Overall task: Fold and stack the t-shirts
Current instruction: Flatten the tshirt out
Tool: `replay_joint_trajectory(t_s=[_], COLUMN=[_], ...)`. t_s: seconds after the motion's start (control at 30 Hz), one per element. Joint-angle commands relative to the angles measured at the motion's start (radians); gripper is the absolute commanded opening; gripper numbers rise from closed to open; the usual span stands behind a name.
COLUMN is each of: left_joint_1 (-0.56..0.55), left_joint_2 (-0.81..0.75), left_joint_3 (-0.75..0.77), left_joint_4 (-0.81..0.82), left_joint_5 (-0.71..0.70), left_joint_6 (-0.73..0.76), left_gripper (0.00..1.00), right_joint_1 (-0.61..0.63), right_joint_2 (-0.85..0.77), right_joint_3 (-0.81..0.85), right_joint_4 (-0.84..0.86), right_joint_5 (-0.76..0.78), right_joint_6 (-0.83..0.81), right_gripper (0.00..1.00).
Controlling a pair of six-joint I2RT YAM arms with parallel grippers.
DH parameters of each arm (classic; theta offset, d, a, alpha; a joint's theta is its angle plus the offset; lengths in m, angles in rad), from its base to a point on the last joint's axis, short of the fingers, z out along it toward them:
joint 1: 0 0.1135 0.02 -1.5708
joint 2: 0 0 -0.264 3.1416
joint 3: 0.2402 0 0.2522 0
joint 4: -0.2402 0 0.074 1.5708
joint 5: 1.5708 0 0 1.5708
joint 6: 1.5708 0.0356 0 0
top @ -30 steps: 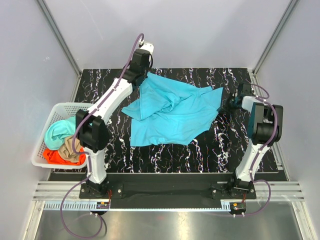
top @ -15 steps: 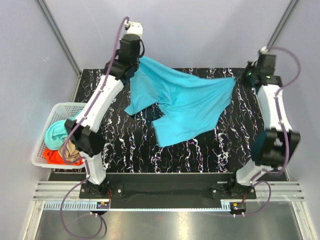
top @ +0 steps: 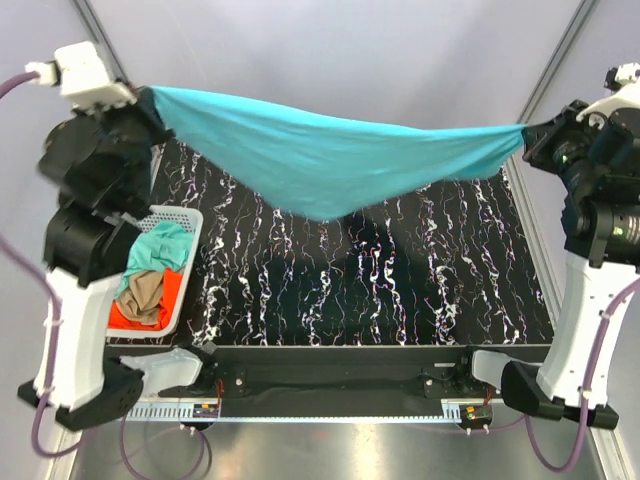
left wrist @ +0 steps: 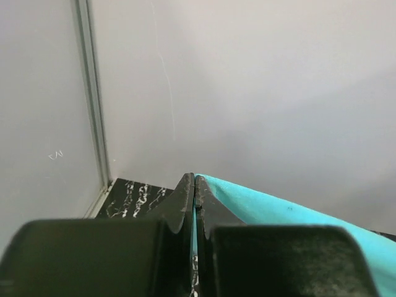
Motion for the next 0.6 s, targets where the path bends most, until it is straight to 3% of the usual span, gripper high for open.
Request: replay_joint_trajectory(t_s=[0.0,0.17,0.4,0.57], left_joint_1=[0.005,0.004,0.005,0.005], left_joint_2=[-0.084,-0.166,-0.148,-0.132], left_joint_3=[-0.055,-0.116,-0.155,-0.211], left_joint_4=[-0.059,-0.173,-0.314,-0.298], left_joint_5=[0.104,0.358,0.336,0.307], left_joint_6=[-0.056,-0.111,-0.085,-0.081], left_gripper=[0.0,0.0,0.0,0.0], right_joint_1=[-0.001,0.0,-0.001,-0.001], right_joint_2=[-0.056,-0.133,-0.158,-0.156], right_joint_3=[0.052,0.089,0.06,0.029], right_joint_4=[-0.148,-0.235,-0.24,-0.225], right_joint_5=[0.03,-0.034,-0.005,0.052], right_joint_6=[-0.042,-0.063,-0.076,-0.063], right_gripper=[0.0,0.0,0.0,0.0])
